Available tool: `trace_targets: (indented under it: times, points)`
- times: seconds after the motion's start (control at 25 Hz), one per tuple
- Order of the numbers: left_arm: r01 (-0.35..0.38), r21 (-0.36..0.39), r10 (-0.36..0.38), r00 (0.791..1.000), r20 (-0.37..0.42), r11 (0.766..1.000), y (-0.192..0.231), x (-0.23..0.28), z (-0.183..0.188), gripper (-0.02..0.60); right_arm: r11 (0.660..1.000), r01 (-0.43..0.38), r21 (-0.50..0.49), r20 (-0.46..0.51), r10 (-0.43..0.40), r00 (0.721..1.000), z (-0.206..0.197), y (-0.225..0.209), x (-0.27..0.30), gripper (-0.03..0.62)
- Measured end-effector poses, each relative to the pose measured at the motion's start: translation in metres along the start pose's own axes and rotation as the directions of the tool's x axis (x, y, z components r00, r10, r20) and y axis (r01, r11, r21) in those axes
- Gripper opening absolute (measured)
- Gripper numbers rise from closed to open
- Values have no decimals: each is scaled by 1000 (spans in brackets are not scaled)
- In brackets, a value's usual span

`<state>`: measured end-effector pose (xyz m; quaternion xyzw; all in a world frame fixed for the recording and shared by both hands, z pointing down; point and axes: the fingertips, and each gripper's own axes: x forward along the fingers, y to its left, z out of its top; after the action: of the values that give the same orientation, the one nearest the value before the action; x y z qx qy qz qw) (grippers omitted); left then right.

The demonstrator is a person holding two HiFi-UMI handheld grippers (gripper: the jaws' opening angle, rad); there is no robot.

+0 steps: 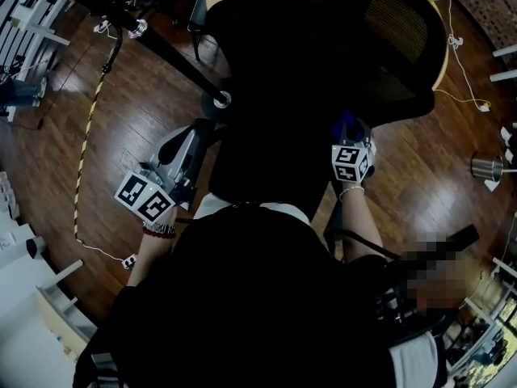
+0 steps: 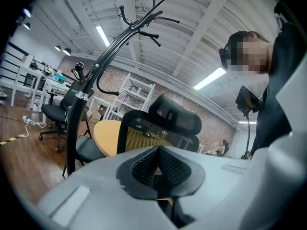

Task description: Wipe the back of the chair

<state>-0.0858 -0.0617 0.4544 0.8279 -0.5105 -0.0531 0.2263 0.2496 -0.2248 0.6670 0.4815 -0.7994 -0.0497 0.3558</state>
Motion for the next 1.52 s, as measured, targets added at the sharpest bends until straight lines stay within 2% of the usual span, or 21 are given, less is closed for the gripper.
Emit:
trace_targets:
  times: [0.12, 0.24, 0.4, 0.6, 0.72, 0.88, 1.04, 1.4, 1.52]
  points:
    - [-11, -2, 11, 1000, -5, 1000, 19, -11, 3, 6, 1000, 4, -4, 5, -4, 1000, 13, 18, 12, 43]
    - [-18, 1, 18, 1000, -15, 1000, 37, -20, 4, 6, 995, 88, 48, -13, -88, 996, 13, 20, 16, 43]
    - [-12, 2, 12, 999, -44, 1000, 80, -39, 12, 6, 971, 196, 135, -37, -193, 981, 19, 26, 16, 43]
    - [34, -6, -34, 997, -72, 999, 109, -43, 19, 6, 948, 242, 209, -30, -241, 970, 38, 50, 20, 43]
    - [65, -11, -66, 994, -82, 998, 118, -43, 21, 6, 959, 200, 200, -5, -203, 979, 63, 80, 32, 43]
    - [71, -22, -73, 994, -83, 997, 135, -53, 22, 6, 994, 45, 99, 65, -52, 997, 115, 146, 66, 43]
    - [47, -33, -49, 996, -80, 998, 150, -67, 23, 6, 989, 14, 144, 93, -28, 995, 145, 179, 89, 43]
    - [-43, -54, 40, 998, -57, 998, 180, -101, 24, 6, 993, -116, 22, 157, 111, 981, 199, 253, 123, 43]
    - [-51, -59, 47, 997, -58, 997, 177, -101, 18, 6, 989, -148, 22, 176, 142, 974, 201, 264, 125, 43]
